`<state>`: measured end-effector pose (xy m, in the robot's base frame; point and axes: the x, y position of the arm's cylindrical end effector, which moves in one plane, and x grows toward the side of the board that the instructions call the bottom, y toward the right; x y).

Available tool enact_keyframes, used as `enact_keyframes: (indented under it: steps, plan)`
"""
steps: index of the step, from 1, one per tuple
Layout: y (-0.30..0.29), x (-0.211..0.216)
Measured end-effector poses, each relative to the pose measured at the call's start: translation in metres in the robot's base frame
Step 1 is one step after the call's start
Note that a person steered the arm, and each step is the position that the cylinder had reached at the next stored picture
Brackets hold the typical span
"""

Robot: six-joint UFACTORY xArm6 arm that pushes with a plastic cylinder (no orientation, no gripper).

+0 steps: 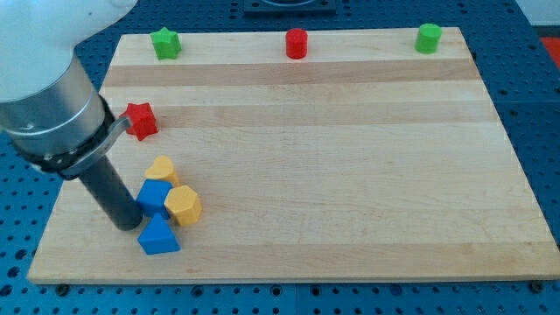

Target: Move the yellow hexagon towards the center right

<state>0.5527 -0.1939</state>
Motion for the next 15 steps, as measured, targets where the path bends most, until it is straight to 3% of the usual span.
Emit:
enact_keyframes:
  steps: [3,4,6,7,10,12,15]
  plan:
    - [0.103,-0.004]
    - [0.131,-0.027]
    - [0.129,-0.099]
    - [0.145,-0.109]
    - [0.279,-0.111]
    - [0.302,-0.134]
    - [0.368,-0.137]
